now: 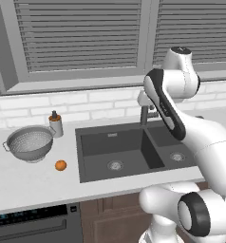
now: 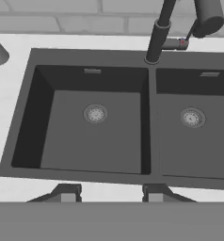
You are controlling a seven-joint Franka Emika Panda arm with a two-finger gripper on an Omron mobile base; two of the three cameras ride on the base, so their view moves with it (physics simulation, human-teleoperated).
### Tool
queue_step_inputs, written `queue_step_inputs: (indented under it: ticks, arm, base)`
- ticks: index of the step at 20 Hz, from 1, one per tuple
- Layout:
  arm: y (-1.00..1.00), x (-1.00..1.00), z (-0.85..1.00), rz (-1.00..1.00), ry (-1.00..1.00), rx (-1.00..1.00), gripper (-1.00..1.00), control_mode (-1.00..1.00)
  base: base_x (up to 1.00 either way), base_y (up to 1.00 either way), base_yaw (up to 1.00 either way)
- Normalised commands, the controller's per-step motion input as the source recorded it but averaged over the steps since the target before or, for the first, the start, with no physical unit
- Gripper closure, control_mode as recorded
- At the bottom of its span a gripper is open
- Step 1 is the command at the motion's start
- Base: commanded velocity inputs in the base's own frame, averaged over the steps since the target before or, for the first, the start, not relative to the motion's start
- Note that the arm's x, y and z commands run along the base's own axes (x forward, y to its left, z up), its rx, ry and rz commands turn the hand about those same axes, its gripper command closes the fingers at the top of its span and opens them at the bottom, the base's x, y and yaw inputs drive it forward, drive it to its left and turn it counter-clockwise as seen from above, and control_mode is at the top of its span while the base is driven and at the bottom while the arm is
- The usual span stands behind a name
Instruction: Put the colander in the sink, put the tangerine in the colander, and turn on the sink faucet and pour water over the colander.
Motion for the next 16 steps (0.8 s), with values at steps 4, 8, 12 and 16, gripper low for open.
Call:
queue_step_inputs:
  ticks: [4, 8, 12, 16]
  arm:
    - [0.0, -0.08, -0.01, 0.0, 0.0, 0.0, -1.0, -1.0]
    - [0.4, -0.3, -0.14, 0.02, 0.0, -0.05, -1.0, -1.0]
    - [0.76, -0.25, -0.22, 0.0, 0.0, -0.05, -1.0, -1.0]
    - [0.89, -0.1, -0.24, -0.03, 0.0, 0.02, -1.0, -1.0]
  base:
    - [0.0, 0.0, 0.0]
    - [0.0, 0.0, 0.0]
    - [0.0, 0.0, 0.0]
    - [0.0, 0.0, 0.0]
